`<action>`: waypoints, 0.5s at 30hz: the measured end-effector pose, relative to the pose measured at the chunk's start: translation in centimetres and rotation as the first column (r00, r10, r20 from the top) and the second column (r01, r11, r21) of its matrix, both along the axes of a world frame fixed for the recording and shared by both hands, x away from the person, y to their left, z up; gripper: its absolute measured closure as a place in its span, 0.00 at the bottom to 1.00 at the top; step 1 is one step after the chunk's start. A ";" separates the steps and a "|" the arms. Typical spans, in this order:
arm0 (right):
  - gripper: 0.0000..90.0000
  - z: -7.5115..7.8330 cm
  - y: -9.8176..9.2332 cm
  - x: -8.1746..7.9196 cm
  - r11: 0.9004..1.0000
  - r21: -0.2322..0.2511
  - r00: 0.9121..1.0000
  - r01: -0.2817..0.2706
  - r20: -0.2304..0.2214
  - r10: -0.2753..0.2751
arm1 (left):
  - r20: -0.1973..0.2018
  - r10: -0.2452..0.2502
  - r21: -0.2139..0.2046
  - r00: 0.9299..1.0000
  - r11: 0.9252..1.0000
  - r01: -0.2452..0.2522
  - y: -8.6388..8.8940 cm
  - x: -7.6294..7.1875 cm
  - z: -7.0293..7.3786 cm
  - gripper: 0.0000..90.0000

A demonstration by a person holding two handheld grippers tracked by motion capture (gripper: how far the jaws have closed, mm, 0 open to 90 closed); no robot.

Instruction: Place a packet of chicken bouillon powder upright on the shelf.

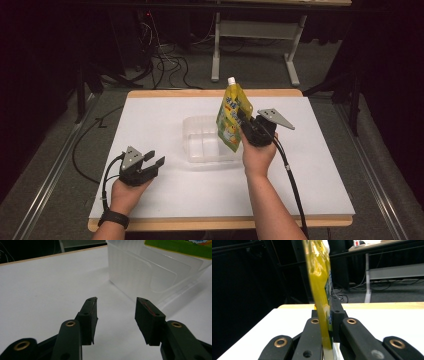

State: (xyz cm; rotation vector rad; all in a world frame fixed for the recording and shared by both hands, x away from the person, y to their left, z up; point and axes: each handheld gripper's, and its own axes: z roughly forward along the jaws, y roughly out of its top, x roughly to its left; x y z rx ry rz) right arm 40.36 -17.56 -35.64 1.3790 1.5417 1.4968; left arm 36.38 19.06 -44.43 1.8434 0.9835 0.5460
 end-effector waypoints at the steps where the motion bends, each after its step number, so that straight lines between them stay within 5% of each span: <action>1: 1.00 0.0 0.1 0.0 1.000 -0.001 1.000 0.003 0.000 -0.003 | 0.001 0.000 0.002 1.000 1.000 0.000 0.0 0.0 0.0 0.59; 15: 1.00 0.0 0.4 0.0 0.999 -0.005 0.999 0.033 0.002 -0.033 | 0.005 0.002 -0.007 1.000 1.000 -0.002 0.1 0.0 0.1 0.59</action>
